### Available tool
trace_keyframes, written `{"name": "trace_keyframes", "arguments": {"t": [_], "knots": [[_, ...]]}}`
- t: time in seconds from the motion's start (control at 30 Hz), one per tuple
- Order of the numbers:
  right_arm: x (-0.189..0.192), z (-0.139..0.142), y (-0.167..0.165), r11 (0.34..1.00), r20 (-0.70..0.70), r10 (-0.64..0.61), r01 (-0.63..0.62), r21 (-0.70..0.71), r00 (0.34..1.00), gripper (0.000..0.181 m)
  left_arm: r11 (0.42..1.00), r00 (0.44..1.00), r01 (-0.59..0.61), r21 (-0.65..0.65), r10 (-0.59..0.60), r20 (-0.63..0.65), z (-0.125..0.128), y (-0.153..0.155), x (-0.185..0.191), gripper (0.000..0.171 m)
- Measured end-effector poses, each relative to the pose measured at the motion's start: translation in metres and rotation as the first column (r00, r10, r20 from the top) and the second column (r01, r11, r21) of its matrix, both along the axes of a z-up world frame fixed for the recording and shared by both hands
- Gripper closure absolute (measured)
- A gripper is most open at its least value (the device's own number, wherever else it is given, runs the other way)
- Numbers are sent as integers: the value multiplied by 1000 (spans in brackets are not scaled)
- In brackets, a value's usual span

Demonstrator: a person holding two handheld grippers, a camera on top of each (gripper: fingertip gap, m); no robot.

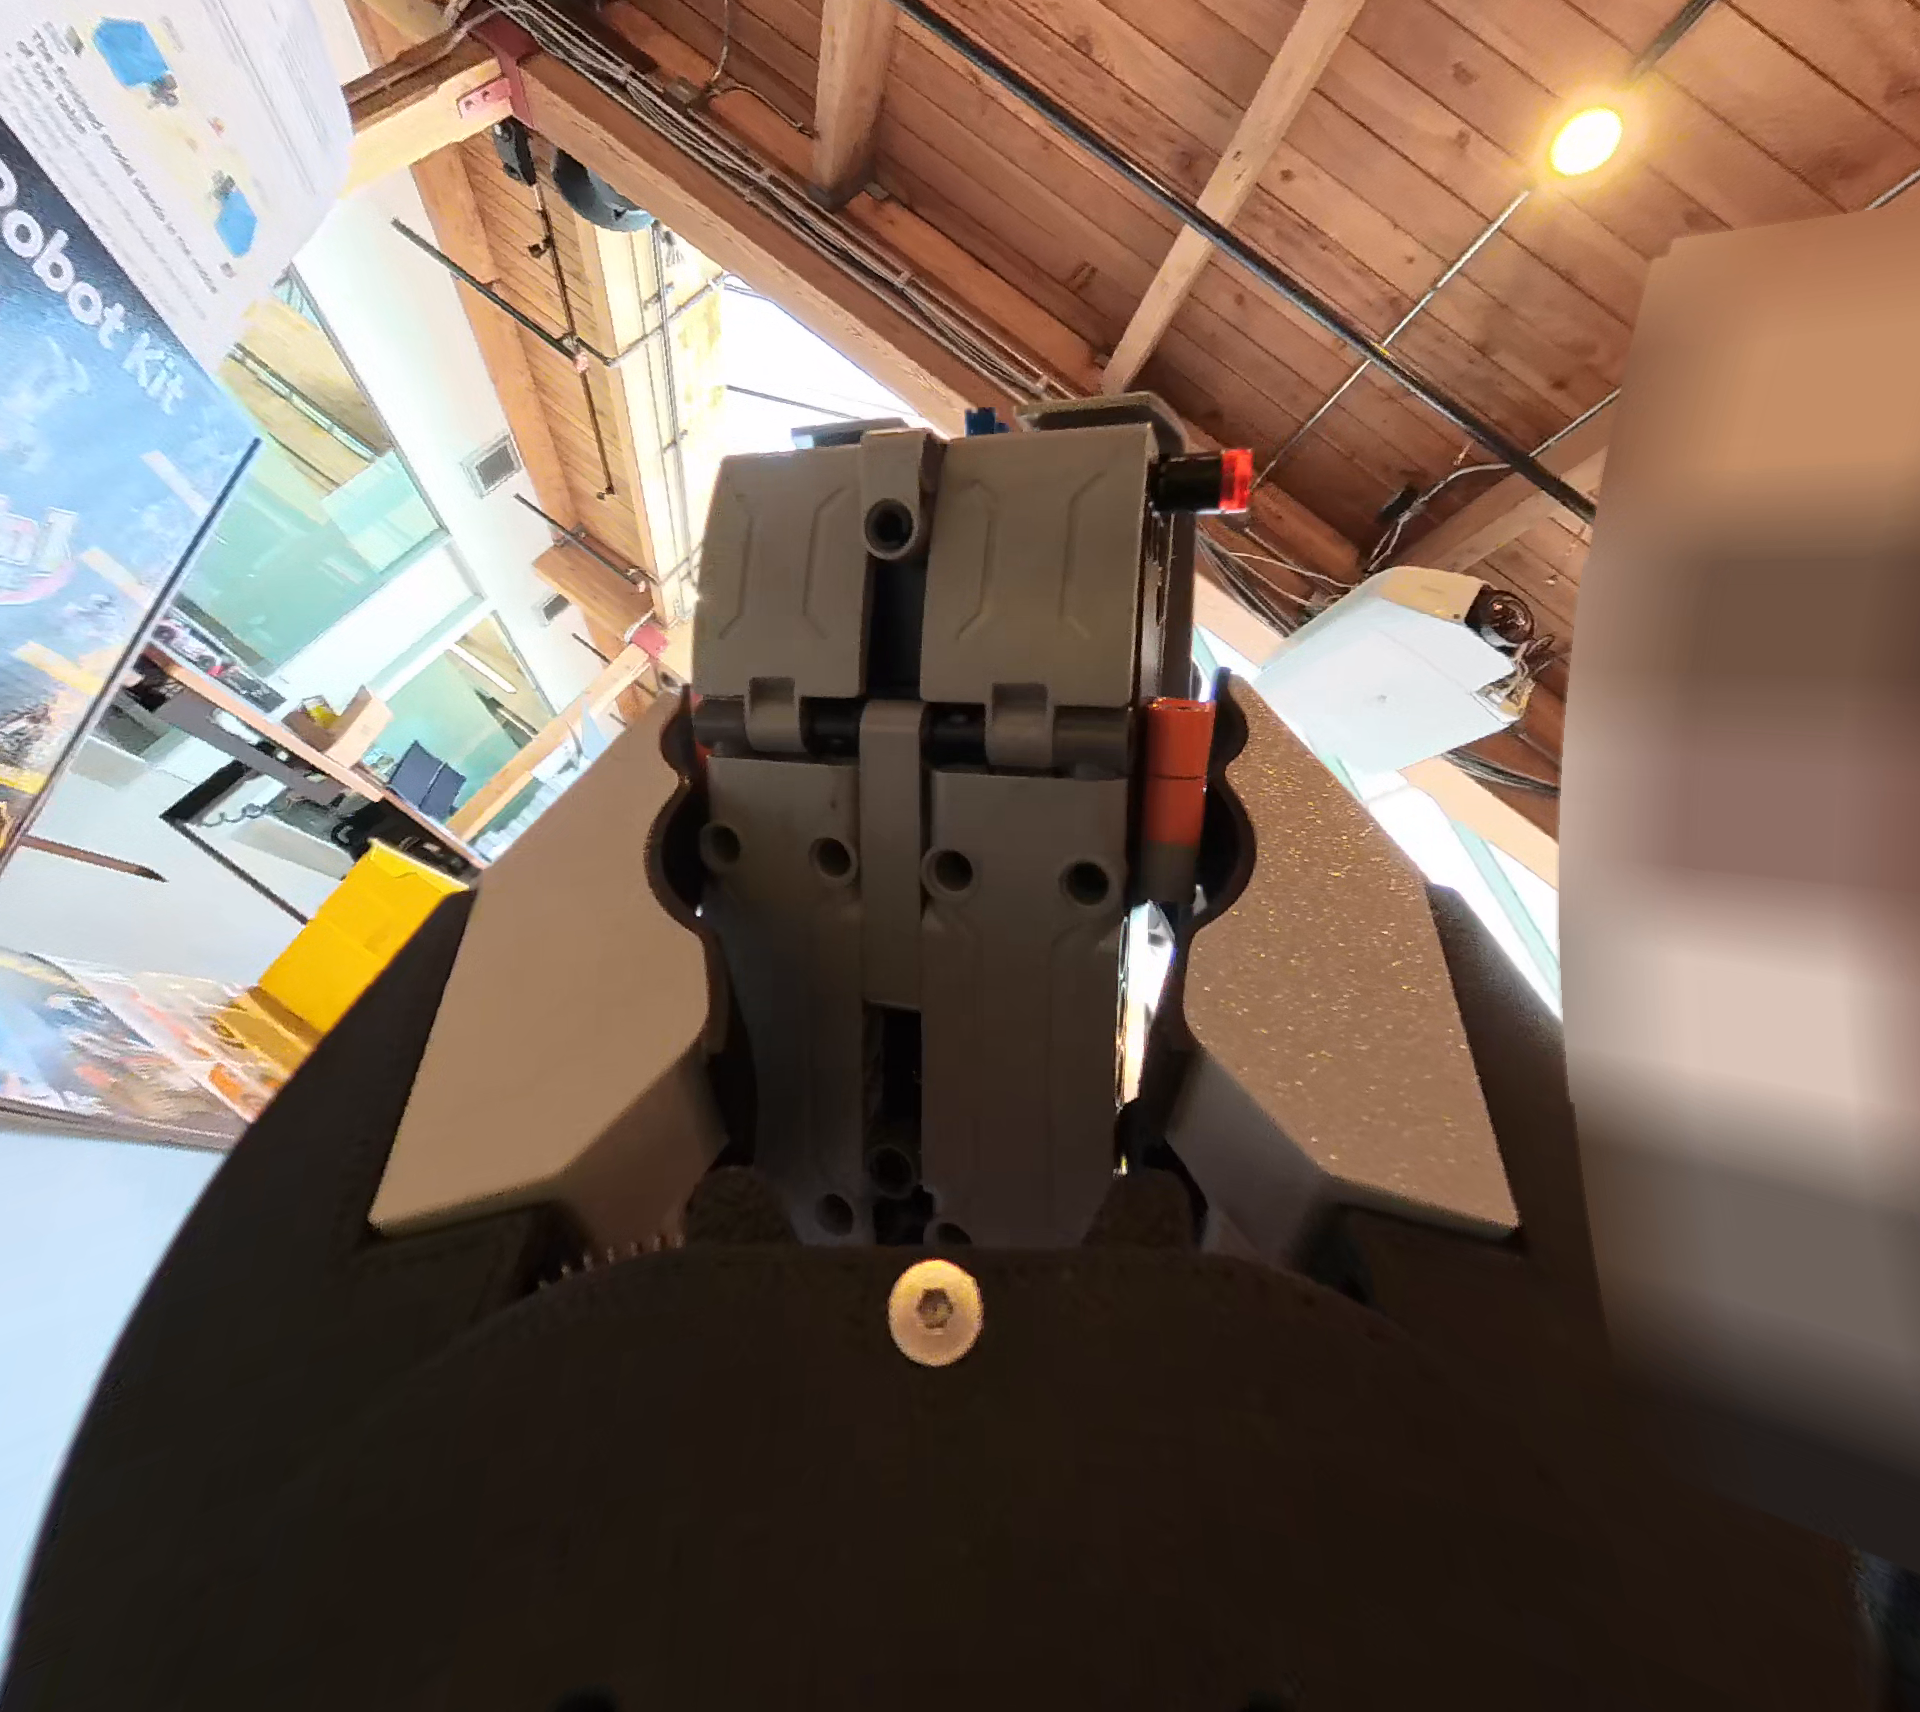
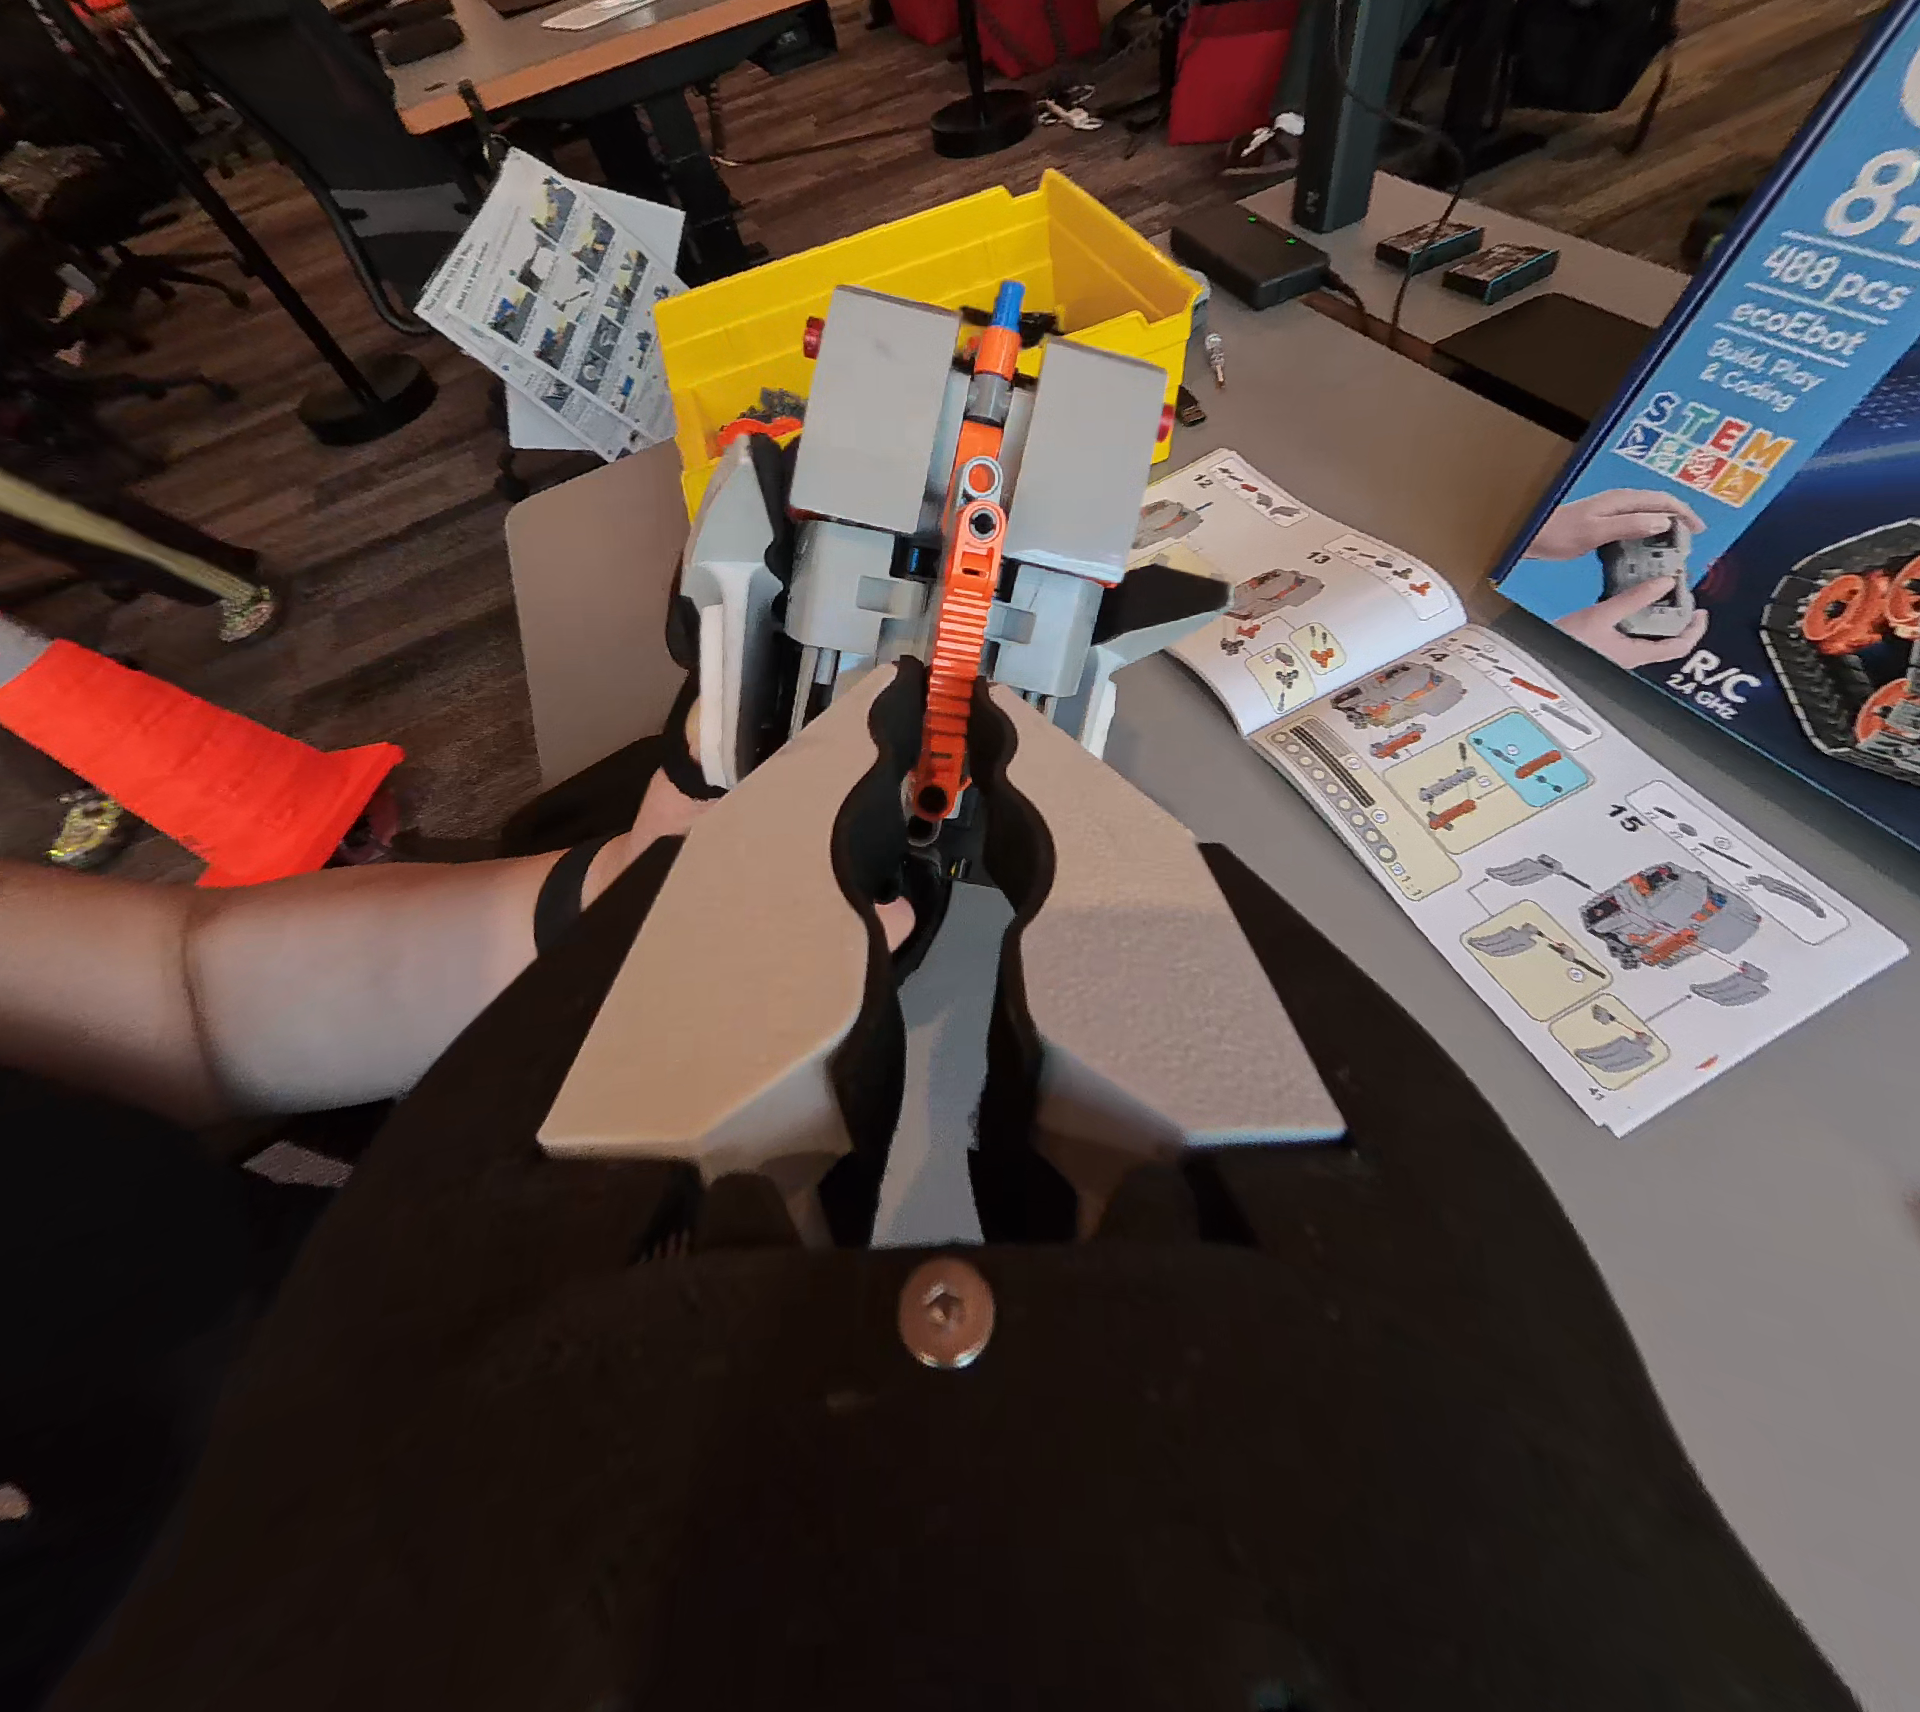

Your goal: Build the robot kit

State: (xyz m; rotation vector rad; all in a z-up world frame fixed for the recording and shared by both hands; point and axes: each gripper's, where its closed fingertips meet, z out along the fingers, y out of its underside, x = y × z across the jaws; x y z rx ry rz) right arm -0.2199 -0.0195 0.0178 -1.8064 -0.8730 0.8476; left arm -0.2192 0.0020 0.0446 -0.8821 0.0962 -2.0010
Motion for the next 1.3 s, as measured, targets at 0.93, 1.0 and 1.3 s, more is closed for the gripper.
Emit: {"name": "trace_keyframes", "arguments": {"t": [0.93,1.0,1.3], "knots": [[-9,2,4,997,-137,-57,62,35,989,175,999,999,-46,-2,46,12,1,6,-8,77],[-10,5,3,998,-133,-35,41,44,991,166,999,999,-40,-30,41,32,-1,9,-10,77],[12,11,8,999,-154,-32,29,-21,988,160,993,997,-76,-95,77,14,-10,21,-13,77]]}}
